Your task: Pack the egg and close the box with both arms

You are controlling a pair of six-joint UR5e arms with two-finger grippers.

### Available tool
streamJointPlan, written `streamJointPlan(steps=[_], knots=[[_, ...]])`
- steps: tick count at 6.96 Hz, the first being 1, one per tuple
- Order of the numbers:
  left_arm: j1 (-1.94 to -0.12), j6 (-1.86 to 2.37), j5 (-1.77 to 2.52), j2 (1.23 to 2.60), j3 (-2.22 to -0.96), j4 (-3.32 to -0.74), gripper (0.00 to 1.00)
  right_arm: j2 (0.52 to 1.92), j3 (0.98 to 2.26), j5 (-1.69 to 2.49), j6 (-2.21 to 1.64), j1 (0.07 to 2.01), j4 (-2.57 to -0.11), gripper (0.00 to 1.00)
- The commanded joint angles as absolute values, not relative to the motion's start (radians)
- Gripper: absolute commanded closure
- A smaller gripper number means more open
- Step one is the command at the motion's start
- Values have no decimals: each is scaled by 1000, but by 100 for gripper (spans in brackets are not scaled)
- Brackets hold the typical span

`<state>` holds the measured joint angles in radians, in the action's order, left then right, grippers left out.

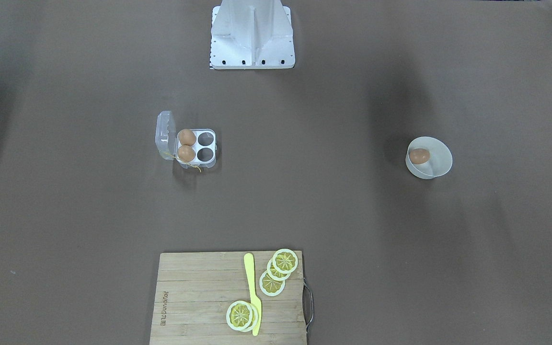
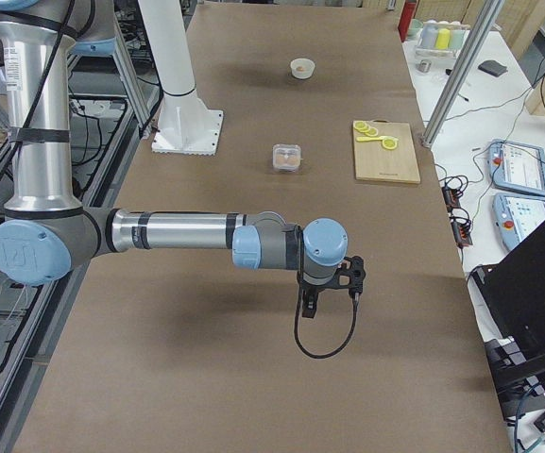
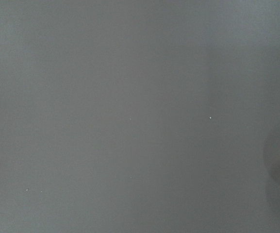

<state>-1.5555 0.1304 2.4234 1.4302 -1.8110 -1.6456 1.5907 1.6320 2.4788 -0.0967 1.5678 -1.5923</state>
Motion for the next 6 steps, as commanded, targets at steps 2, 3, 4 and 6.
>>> streamJointPlan(steps=[2, 3, 4, 6], knots=[[-1555, 130, 2421, 1436, -1807, -1646, 2, 1591, 1635, 2479, -97, 1574, -1592, 0], [-1557, 130, 2425, 1431, -1816, -1646, 2, 1591, 1646, 2480, -98, 1581, -1594, 0], [-1555, 130, 2422, 1433, -1806, -1646, 2, 1592, 1649, 2482, -100, 1583, -1594, 0], [-1555, 132, 2424, 1442, -1813, -1643, 2, 1589, 1652, 2480, -101, 1582, -1594, 0]])
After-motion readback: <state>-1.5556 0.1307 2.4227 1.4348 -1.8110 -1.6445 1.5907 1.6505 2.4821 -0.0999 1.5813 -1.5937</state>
